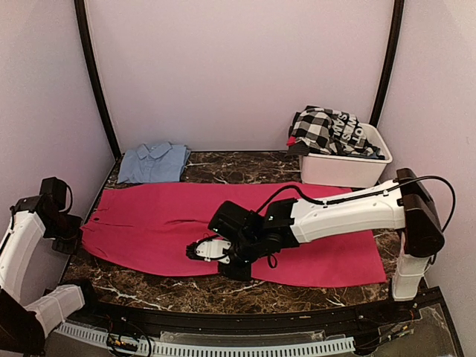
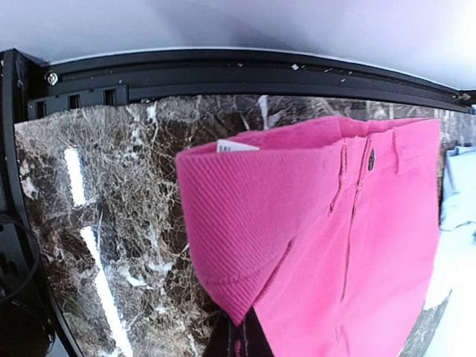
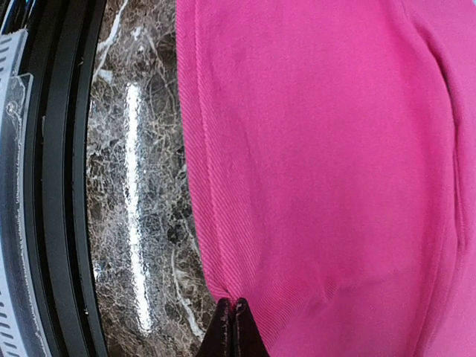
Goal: Fold and stack the mixed laundry pile
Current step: Pick up the flattened trousers from the center of the board.
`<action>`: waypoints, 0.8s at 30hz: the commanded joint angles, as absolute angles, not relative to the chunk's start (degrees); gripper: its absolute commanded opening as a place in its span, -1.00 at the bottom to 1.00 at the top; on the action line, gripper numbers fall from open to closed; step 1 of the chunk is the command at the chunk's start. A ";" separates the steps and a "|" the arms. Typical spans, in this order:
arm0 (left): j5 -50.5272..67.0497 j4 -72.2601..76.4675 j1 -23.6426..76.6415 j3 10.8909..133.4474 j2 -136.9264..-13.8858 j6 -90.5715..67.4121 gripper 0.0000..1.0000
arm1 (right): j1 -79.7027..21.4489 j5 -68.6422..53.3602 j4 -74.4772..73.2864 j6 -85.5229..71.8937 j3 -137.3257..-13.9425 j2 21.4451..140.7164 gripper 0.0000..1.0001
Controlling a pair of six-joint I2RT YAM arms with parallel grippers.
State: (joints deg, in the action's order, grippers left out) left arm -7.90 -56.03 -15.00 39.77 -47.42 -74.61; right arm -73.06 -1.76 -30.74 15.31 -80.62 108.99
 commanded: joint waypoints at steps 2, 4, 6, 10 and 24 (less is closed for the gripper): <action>-10.38 -63.78 -15.34 43.74 -46.59 -71.62 -1.00 | -70.78 -3.28 -31.79 14.04 -83.07 104.25 -1.00; -10.10 -63.85 -15.30 44.68 -47.11 -71.37 -1.00 | -69.49 -3.86 -32.40 14.06 -83.84 103.37 -1.00; -10.57 -64.53 -15.33 46.30 -47.57 -71.04 -1.00 | -68.39 -4.61 -33.13 14.30 -84.84 102.52 -1.00; -14.34 -66.89 -15.31 51.68 -47.26 -69.71 -1.00 | -67.68 -6.39 -34.56 15.07 -86.47 101.45 -1.00; -14.21 -77.43 -15.32 57.49 -38.85 -68.30 -1.00 | -72.80 -11.04 -39.24 11.12 -84.56 94.99 -1.00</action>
